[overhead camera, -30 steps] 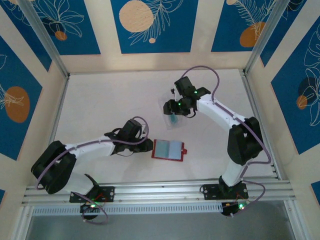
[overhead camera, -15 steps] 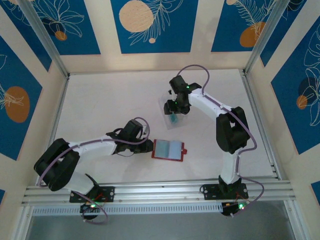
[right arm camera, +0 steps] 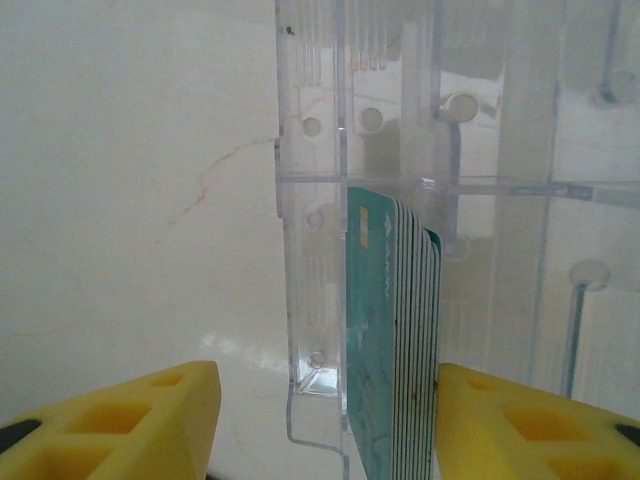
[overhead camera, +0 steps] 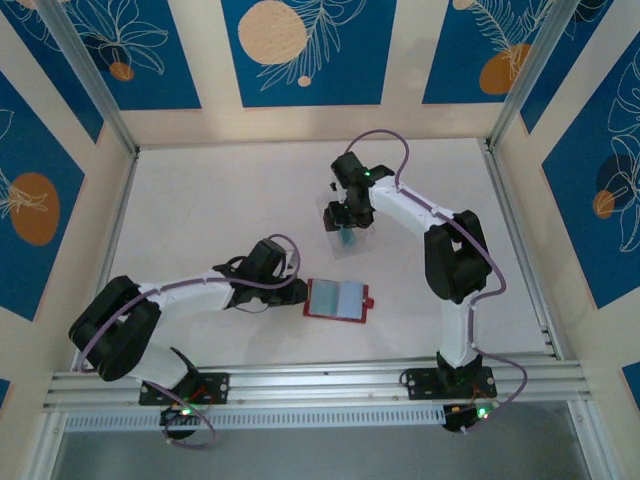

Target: Put the credit cards into the card holder

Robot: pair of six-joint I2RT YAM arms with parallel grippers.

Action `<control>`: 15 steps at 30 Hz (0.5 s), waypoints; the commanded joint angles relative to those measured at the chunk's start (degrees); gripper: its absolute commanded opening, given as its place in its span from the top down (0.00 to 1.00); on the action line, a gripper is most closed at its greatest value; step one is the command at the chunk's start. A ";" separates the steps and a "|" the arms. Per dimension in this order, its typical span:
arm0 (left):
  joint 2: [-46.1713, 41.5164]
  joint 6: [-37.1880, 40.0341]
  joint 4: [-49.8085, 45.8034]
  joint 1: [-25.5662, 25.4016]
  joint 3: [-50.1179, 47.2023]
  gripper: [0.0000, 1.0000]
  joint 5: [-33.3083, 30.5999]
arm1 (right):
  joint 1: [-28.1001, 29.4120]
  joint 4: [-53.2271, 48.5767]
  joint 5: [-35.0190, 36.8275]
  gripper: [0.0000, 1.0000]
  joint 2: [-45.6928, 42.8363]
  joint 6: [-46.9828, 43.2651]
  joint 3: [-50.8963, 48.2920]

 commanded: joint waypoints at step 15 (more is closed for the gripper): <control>0.76 0.05 0.93 0.60 -0.32 0.79 0.70 | 0.07 -0.79 -9.39 0.45 0.31 -0.94 1.91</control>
